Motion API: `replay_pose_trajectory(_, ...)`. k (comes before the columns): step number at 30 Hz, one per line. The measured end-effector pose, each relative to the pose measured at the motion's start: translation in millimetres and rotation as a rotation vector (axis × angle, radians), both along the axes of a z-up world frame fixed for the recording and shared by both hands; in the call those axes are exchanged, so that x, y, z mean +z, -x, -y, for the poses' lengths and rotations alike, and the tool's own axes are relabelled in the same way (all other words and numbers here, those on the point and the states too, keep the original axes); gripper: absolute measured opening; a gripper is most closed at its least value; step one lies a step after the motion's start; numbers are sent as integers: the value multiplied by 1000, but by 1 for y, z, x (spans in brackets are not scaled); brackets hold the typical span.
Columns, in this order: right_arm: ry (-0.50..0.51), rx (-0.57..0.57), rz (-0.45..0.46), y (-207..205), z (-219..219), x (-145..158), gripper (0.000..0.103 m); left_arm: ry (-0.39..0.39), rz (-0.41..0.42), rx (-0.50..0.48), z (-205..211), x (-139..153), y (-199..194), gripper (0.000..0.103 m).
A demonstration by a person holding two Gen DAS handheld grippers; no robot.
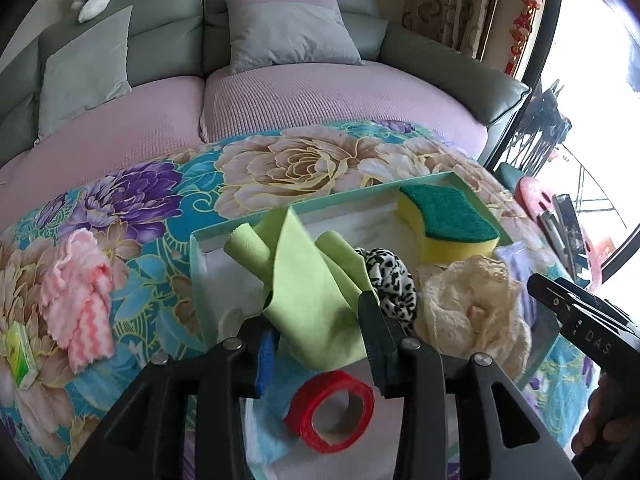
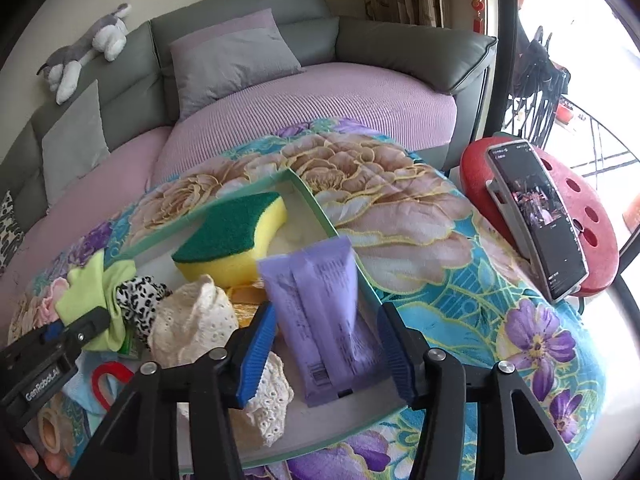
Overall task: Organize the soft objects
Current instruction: 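Open both grippers to drop the cloth and packet into the tray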
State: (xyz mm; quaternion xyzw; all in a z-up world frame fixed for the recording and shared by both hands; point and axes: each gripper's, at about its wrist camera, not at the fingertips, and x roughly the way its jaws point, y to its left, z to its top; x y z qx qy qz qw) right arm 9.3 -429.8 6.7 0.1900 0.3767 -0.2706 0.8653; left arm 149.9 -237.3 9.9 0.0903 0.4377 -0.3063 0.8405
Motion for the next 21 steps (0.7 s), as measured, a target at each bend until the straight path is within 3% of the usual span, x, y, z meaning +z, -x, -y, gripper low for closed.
replay_pose_trajectory(6,12,-4,6,3,-1,7,61,3,19,9,-11,12,9,40)
replay_pose_trajectory(16,31,63,92,-3,-22,26,61,31,76,114,-55,36,11,42)
replay_pose_trajectory(19,24,115,100,-13,-34,25,61,25,89,194,-75,37,5,67)
replay_pose_trajectory(21,22,145,97,-19,-42,23,61,29,108,250,-91,37,2,67)
